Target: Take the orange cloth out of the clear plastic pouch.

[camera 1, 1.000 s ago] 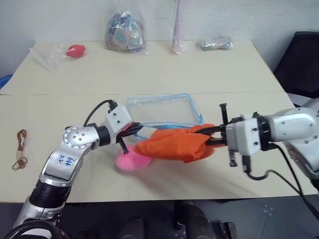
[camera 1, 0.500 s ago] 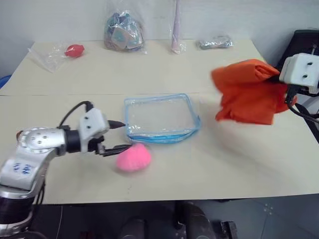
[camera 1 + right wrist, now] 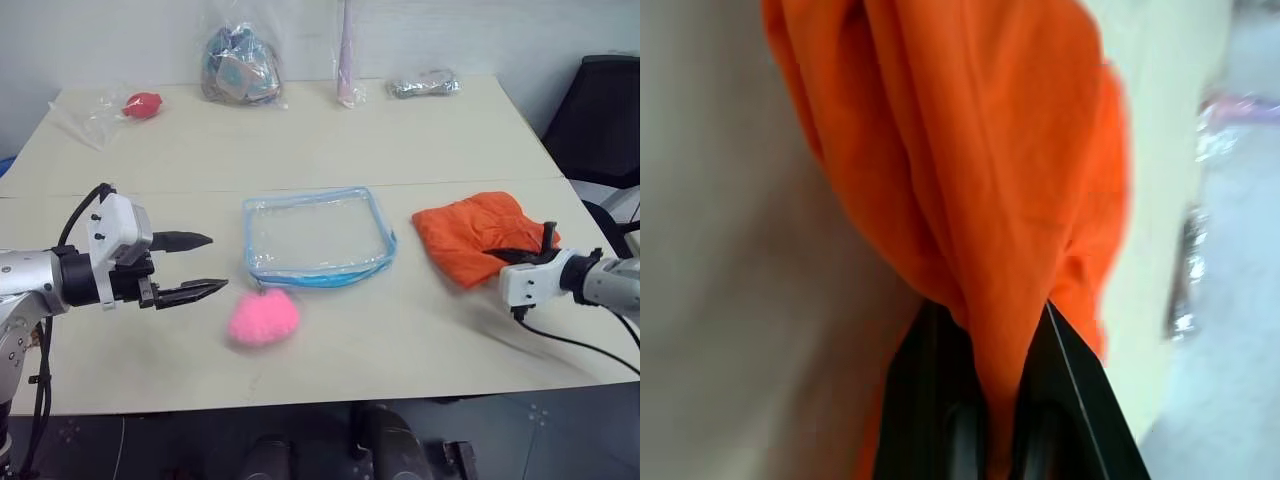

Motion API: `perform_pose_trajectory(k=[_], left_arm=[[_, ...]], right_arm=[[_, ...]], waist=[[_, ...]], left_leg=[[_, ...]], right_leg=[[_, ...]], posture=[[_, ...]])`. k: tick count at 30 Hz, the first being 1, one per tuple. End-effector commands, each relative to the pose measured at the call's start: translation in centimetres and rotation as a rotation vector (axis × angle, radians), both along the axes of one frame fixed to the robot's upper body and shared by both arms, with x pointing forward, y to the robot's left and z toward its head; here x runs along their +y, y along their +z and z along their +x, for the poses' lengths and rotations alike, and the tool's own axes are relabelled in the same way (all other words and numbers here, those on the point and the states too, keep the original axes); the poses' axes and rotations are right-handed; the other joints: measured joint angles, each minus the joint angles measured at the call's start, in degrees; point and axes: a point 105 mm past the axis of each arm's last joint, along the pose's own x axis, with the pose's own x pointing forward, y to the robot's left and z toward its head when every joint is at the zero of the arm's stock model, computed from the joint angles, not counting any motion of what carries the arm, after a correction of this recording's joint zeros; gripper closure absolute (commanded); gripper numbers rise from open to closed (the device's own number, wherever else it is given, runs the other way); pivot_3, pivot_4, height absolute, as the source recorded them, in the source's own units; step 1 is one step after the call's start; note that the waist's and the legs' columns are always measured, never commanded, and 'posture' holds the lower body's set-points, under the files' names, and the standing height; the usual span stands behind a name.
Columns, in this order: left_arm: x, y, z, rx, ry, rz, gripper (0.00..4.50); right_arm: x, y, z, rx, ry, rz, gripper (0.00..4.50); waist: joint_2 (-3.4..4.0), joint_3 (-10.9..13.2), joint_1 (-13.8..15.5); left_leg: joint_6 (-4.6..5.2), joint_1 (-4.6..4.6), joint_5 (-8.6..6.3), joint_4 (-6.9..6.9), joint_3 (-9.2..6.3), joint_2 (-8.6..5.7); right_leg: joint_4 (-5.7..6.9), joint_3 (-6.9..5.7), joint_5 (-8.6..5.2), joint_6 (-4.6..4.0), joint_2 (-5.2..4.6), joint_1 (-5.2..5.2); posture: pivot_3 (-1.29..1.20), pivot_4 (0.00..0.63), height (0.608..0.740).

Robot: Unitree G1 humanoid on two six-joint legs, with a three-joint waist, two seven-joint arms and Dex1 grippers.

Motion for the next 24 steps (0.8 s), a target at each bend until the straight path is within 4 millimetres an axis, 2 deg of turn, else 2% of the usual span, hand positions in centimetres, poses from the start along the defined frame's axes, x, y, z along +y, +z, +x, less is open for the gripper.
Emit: perform_pose_trajectory(k=[1,7,11,14,16,19,21,24], left_arm=[[0.5,0.9,-0.8,0.009,-0.014,-0.038,0.87],[1.8,1.1,-0.7,0.029,0.0,-0.058,0.87],[3.1,0.6,-0.7,0.033,0.034,-0.042,0.87],[4.4,0.5,-1.1,0.042,0.061,-0.036,0.87],[5.7,0.3,-1.5,0.058,0.096,-0.025,0.87],[7.3,0.1,-1.5,0.057,0.147,-0.012,0.87],[7.7,0.1,-1.3,0.049,0.157,-0.011,0.87],[7.6,-0.2,-0.7,0.036,0.159,-0.007,0.87]], right_arm=[[0.5,0.7,-0.3,0.017,-0.039,0.109,3.45],[-0.3,0.6,-1.7,0.146,-0.139,0.217,1.32],[-1.3,1.5,-4.0,0.33,-0.242,0.453,0.04],[-3.1,2.5,-7.5,0.547,-0.325,0.647,0.01],[-6.0,3.3,-9.8,0.633,-0.449,0.753,0.01],[-9.2,3.9,-12.6,0.675,-0.592,0.863,0.01],[-10.4,3.9,-13.5,0.662,-0.64,0.899,0.01],[-11.2,3.2,-13.4,0.624,-0.678,0.93,0.01]], waist=[[0.0,0.0,-0.11],[-0.01,-0.01,0.02],[0.0,-0.01,0.88],[0.03,0.01,1.4],[0.02,0.01,1.51],[-0.01,-0.02,1.63],[-0.11,-0.07,1.58],[-0.19,-0.11,1.28]], left_leg=[[0.0,0.02,0.0,-0.01,0.03,0.06],[-0.03,0.07,-0.02,0.0,0.04,0.13],[-0.04,0.09,-0.03,-0.02,0.04,0.12],[-0.02,0.06,-0.04,-0.05,0.01,0.09],[0.02,0.02,-0.09,-0.05,0.09,-0.05],[0.06,0.17,-0.17,-0.09,0.25,-0.02],[0.06,0.26,-0.26,-0.09,0.36,0.11],[0.0,0.38,-0.33,-0.1,0.54,0.21]], right_leg=[[0.0,0.01,-0.01,-0.01,0.04,0.01],[-0.03,-0.04,-0.02,-0.04,0.13,0.08],[-0.06,-0.1,-0.03,-0.04,0.2,0.09],[-0.13,-0.18,-0.03,-0.05,0.23,0.06],[-0.17,-0.23,-0.01,-0.02,0.36,0.06],[-0.21,-0.11,0.01,0.0,0.51,0.13],[-0.32,0.0,0.0,-0.04,0.67,0.14],[-0.15,0.14,-0.03,-0.09,0.81,0.13]], posture=[[0.0,0.15,0.74],[0.0,0.15,0.74],[0.0,0.15,0.74],[0.0,0.15,0.74],[0.0,0.15,0.74],[0.0,0.15,0.74],[0.0,0.15,0.74],[0.0,0.15,0.74]])
